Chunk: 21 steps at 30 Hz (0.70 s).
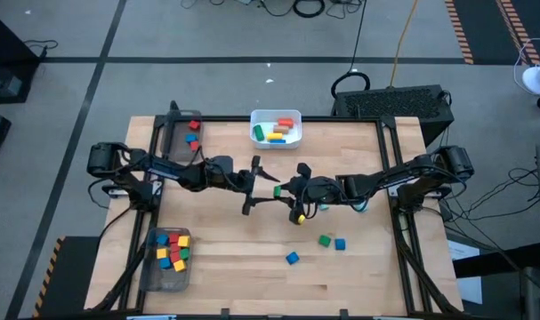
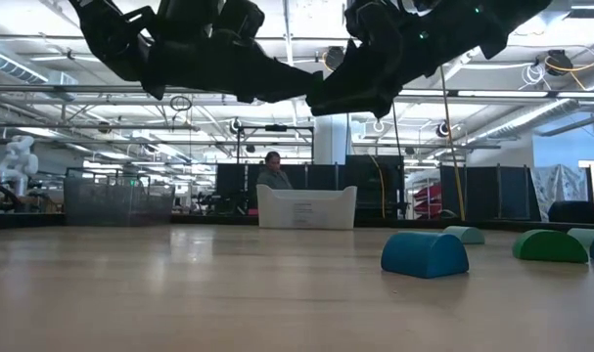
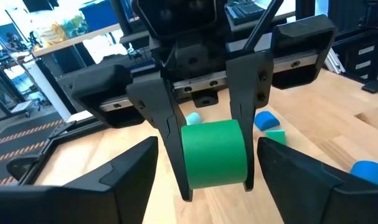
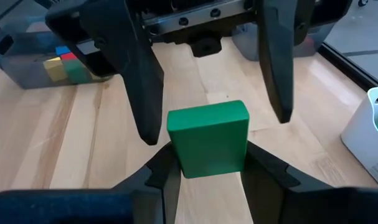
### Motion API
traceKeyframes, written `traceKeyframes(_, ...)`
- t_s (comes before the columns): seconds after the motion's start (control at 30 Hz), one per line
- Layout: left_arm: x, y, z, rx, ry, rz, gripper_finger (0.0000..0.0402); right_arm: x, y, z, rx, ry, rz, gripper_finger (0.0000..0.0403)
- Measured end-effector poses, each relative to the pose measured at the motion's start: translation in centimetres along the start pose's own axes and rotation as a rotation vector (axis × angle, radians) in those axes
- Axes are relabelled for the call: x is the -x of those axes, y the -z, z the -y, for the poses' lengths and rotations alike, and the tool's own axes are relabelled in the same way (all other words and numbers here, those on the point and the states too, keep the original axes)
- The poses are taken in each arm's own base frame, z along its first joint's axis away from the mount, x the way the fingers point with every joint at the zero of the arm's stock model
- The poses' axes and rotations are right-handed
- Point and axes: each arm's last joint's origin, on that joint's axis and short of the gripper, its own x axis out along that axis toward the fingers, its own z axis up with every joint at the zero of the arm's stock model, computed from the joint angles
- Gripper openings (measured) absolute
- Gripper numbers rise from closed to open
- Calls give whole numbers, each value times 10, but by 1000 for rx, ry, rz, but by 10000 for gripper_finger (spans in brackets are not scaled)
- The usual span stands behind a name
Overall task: Sort blocks by size
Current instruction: Put the green semicircle block into the top black bin
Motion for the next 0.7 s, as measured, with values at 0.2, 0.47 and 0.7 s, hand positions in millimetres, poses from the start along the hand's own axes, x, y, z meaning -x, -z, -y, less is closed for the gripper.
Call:
traceKeyframes(0.2, 0, 0, 0, 5, 0, 0, 246, 0, 0, 0, -1, -1, 4, 125)
traceKeyframes(0.47, -2, -4, -3, 53, -11, 6, 200, 0, 0, 0, 0, 1, 4, 125)
traceKeyframes(0.7, -3, -3, -9, 92, -17, -25, 161, 0, 0, 1, 1, 36, 6, 125)
